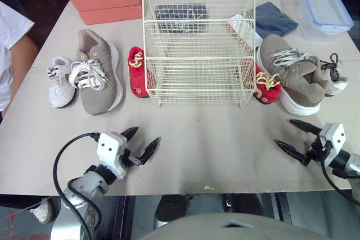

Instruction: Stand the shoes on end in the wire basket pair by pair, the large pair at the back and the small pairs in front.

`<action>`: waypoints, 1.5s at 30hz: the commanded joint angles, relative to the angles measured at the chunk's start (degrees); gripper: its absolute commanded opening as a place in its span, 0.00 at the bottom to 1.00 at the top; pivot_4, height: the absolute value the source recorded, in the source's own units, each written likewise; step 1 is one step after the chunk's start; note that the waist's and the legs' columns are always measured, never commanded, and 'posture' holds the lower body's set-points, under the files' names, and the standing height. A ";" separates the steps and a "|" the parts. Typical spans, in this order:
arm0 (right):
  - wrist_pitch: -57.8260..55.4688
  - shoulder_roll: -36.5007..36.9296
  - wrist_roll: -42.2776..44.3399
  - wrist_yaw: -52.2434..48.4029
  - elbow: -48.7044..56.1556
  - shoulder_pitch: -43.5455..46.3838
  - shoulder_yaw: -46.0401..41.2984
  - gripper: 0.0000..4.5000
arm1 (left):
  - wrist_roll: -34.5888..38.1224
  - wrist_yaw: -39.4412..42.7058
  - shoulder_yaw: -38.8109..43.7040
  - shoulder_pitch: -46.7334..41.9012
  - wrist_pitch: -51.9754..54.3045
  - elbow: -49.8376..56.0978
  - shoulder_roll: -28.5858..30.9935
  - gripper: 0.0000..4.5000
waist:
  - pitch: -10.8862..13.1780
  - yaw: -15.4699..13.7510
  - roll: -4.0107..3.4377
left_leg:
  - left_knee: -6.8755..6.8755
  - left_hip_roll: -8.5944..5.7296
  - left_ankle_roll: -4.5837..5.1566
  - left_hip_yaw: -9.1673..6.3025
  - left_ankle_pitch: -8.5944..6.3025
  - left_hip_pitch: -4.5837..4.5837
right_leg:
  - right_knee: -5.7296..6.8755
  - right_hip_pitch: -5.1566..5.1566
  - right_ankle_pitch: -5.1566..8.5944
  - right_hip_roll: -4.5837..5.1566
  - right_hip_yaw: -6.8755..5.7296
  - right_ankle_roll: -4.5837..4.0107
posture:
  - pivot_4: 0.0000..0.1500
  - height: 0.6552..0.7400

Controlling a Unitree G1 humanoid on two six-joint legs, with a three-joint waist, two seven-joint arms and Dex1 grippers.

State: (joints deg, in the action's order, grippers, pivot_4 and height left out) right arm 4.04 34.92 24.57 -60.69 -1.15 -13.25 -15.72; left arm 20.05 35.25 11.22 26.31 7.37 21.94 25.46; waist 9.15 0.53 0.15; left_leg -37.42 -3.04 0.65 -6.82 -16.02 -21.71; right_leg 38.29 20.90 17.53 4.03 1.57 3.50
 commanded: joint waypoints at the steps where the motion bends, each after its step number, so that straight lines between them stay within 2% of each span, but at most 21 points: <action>1: 1.14 -0.06 0.86 -0.13 1.43 -0.38 -0.77 1.00 | 1.02 0.93 0.70 0.30 0.15 0.70 0.59 1.00 | 0.00 0.00 0.00 | 0.00 0.00 0.00 0.00 0.00 0.00 | 0.00 0.00 0.00 0.00 0.00 0.00 | 1.00 1.00; 18: 1.31 -0.06 1.13 0.16 1.20 0.20 -1.41 1.00 | 1.44 2.93 1.15 -1.18 -0.47 -0.15 0.76 1.00 | 0.00 0.01 0.00 | 0.00 0.00 0.00 0.00 0.00 0.00 | 0.00 0.00 0.00 0.00 0.00 0.00 | 1.00 1.00; 21: 0.87 0.32 3.73 -0.28 3.22 -0.24 -3.61 1.00 | 1.63 5.39 0.94 -2.33 -1.65 0.57 2.34 1.00 | 0.00 0.01 0.00 | 0.00 0.00 0.00 0.00 0.00 0.00 | 0.00 0.00 0.00 0.00 -0.01 0.00 | 1.00 1.00; 26: -3.09 1.86 9.66 2.90 8.04 0.98 -9.74 1.00 | 9.33 10.32 1.95 -6.89 2.17 5.44 6.30 1.00 | 0.00 -0.09 0.02 | -0.02 0.00 0.00 -0.02 0.00 0.00 | 0.01 -0.01 0.00 0.00 -0.02 0.00 | 1.00 1.00; 30: -6.97 4.11 11.18 7.23 7.10 3.88 -14.59 1.00 | 16.46 13.35 1.50 -14.11 8.63 11.49 12.18 1.00 | 0.00 -0.07 0.00 | -0.02 0.00 -0.01 -0.03 0.01 -0.01 | 0.05 -0.01 0.00 0.00 -0.03 0.00 | 1.00 1.00; 38: -15.72 4.10 8.90 17.53 6.83 10.96 -12.02 1.00 | 27.40 14.20 2.20 -29.64 19.58 16.64 21.41 1.00 | 0.01 0.55 0.01 | -0.03 0.02 -0.25 0.08 0.16 0.04 | 0.16 0.01 -0.01 -0.06 0.01 -0.01 | 1.00 1.00; 45: -15.59 4.27 13.25 16.61 6.41 12.77 -17.49 1.00 | 34.29 14.05 5.88 -32.91 24.26 18.71 25.35 1.00 | 0.05 0.46 -0.02 | -0.06 0.02 -0.23 0.21 0.15 0.09 | 0.23 0.03 -0.01 -0.10 0.03 0.00 | 1.00 1.00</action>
State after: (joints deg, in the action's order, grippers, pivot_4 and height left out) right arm -11.38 38.06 36.17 -43.60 4.44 -0.73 -30.14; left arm 52.08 49.64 14.95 -5.87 31.02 39.13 50.02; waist 9.20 0.99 0.13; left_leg -37.47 -3.02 0.42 -6.61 -15.87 -21.63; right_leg 38.53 20.93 17.53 3.93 1.61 3.50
